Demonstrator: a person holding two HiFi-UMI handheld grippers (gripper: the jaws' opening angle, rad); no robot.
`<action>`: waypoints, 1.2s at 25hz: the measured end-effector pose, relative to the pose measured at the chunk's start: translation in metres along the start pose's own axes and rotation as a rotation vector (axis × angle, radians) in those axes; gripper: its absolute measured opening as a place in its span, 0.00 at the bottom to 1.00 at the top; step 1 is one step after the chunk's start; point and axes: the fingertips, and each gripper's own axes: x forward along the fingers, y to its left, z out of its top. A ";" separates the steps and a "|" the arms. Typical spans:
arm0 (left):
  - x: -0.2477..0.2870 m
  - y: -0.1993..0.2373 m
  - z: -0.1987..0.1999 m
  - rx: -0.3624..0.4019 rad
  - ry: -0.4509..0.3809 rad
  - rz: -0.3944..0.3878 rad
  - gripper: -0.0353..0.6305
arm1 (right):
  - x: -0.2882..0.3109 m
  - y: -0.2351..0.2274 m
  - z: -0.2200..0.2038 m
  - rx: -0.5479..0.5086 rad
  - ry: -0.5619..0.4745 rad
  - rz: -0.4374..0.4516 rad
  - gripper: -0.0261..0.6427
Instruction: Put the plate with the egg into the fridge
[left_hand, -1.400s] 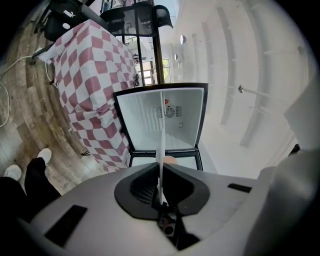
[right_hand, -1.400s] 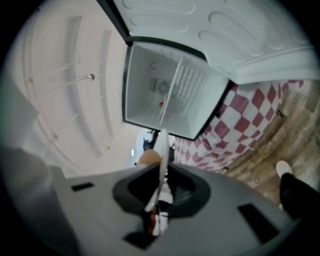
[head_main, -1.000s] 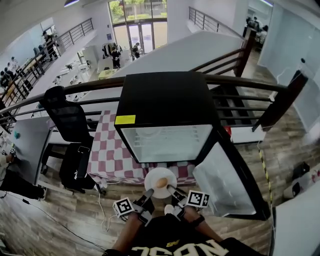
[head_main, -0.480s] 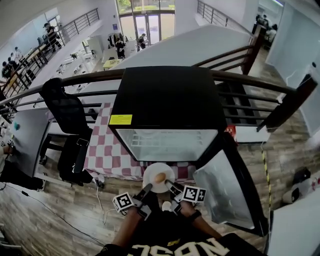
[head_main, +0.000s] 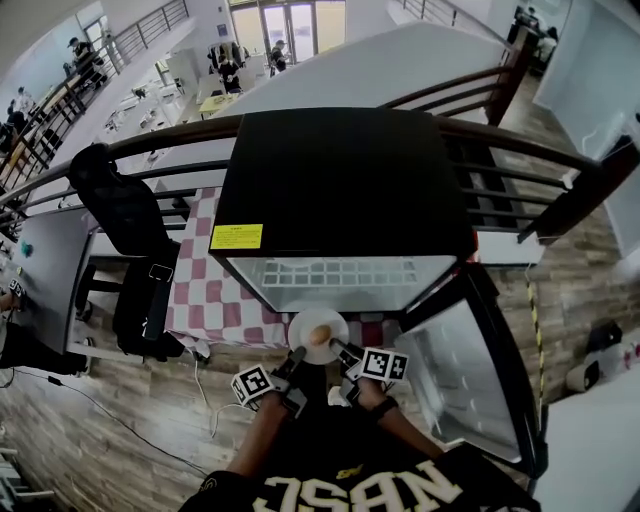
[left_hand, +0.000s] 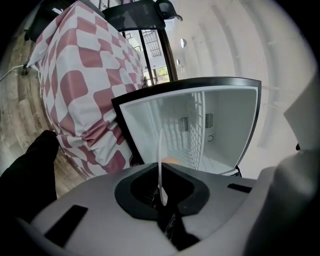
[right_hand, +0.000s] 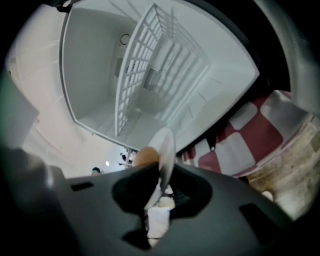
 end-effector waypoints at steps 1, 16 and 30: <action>0.004 0.003 0.004 -0.005 -0.005 0.003 0.11 | 0.006 -0.003 0.002 -0.001 0.002 -0.008 0.12; 0.054 0.062 0.048 -0.053 -0.020 0.106 0.10 | 0.061 -0.050 0.029 0.037 0.003 -0.121 0.12; 0.087 0.076 0.076 -0.120 -0.063 0.132 0.10 | 0.084 -0.064 0.055 0.112 -0.075 -0.135 0.12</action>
